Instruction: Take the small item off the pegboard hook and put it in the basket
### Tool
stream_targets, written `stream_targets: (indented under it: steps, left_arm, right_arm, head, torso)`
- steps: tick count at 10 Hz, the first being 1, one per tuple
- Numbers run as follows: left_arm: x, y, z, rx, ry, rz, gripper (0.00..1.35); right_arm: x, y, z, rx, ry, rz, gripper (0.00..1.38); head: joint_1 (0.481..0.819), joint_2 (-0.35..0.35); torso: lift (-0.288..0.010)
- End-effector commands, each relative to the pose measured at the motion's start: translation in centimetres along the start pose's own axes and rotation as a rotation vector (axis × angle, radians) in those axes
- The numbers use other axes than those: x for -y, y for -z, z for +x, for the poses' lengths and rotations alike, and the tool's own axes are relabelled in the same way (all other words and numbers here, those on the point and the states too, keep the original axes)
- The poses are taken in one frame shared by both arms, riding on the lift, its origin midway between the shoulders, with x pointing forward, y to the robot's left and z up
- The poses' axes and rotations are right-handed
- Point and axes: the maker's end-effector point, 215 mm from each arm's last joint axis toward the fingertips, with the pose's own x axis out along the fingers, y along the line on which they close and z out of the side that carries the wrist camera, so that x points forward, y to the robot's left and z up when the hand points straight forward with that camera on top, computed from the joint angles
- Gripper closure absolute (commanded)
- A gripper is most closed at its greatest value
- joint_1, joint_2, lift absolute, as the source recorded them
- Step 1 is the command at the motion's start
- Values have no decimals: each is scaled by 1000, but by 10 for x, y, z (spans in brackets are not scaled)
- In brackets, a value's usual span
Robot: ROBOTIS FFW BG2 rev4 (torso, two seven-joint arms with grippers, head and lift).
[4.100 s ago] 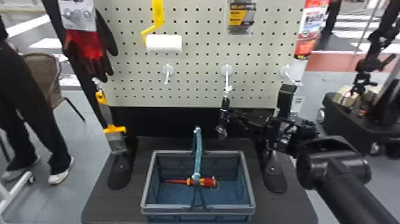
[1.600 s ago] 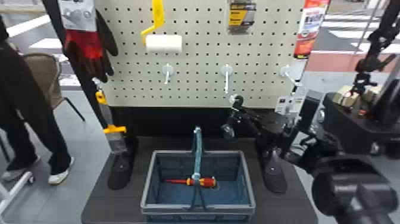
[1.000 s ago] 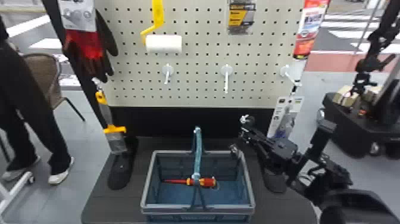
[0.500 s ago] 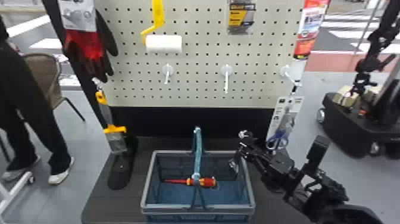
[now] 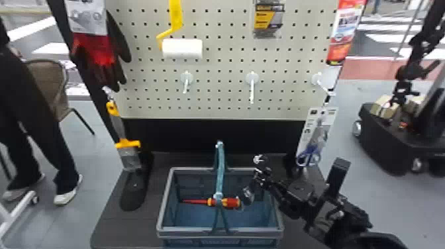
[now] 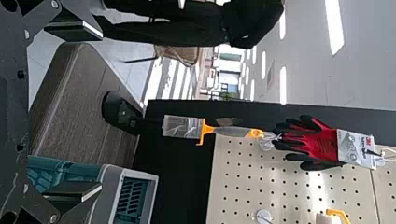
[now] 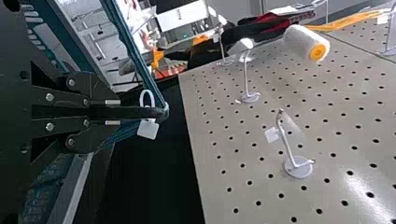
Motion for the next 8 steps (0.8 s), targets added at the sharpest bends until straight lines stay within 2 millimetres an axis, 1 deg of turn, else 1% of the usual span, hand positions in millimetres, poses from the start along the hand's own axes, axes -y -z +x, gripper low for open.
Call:
stream_targets:
  steps: [1,3,6,8]
  left_arm:
    - [1,0,0,-1,-1,-3,171]
    - [1,0,0,0,0,-2,171]
    - [2,1,-1,-3,1,-1,171]
    - [2,0,1,0,1,-4,171]
  right_arm:
    - [-8,14,7,-17,-20,25,1197]
    - [-18,28,14,-34,-44,48,1197]
    - [-29,50,20,-63,-66,78,1197]
    - [-31,62,20,-80,-70,90,1197]
  head:
    - [549,0]
    - [549,0]
    - [549,0]
    - [549,0]
  torso:
    - [-100]
    - [-100]
    - [-100]
    - [-100]
